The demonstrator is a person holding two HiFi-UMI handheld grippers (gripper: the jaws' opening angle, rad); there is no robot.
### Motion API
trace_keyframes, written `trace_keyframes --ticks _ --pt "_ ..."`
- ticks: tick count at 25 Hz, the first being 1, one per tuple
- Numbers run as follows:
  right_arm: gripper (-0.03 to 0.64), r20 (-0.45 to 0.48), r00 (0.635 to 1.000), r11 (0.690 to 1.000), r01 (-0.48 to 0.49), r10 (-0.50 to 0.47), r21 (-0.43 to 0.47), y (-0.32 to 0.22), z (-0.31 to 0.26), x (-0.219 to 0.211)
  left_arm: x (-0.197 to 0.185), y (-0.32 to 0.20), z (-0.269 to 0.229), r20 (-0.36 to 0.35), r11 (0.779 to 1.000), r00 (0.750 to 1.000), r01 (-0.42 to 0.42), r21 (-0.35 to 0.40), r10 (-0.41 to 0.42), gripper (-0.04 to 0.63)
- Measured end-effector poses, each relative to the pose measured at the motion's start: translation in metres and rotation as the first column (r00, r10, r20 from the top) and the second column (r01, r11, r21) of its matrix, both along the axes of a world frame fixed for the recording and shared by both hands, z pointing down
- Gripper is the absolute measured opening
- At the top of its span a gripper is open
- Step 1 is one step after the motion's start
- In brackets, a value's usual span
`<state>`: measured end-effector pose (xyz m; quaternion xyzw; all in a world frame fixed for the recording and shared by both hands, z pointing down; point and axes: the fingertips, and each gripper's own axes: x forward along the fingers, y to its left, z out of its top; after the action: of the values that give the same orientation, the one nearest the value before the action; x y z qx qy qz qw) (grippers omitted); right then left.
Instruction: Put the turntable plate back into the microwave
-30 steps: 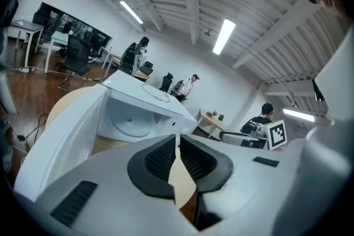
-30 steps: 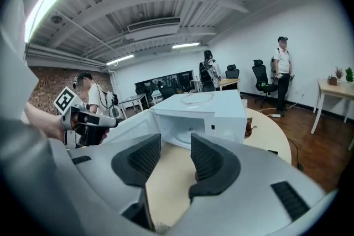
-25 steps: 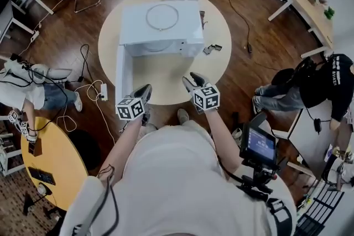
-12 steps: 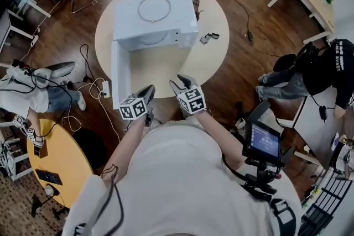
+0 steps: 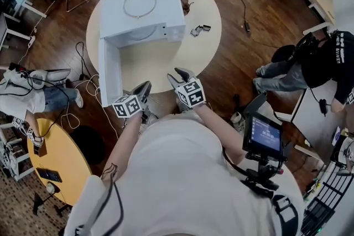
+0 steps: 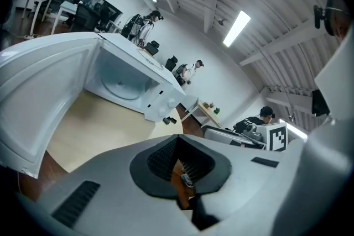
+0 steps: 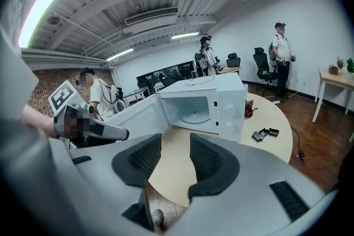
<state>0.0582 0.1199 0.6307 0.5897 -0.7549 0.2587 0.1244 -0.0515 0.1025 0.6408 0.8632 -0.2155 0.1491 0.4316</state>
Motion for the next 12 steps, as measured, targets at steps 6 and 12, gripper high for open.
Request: trace_keyframes --ticks 6,12 --pt "0.169 0.025 1.0 1.0 0.009 -0.01 0.012 0.003 0.001 0.036 0.031 0.003 -0.002 -0.019 0.999 0.999 0.031 -0.011 -0.031 0.011" --pt "0.169 0.041 0.999 1.0 0.015 -0.016 0.013 0.005 0.005 0.062 0.054 0.002 -0.003 -0.027 0.999 0.998 0.05 -0.008 -0.05 0.011"
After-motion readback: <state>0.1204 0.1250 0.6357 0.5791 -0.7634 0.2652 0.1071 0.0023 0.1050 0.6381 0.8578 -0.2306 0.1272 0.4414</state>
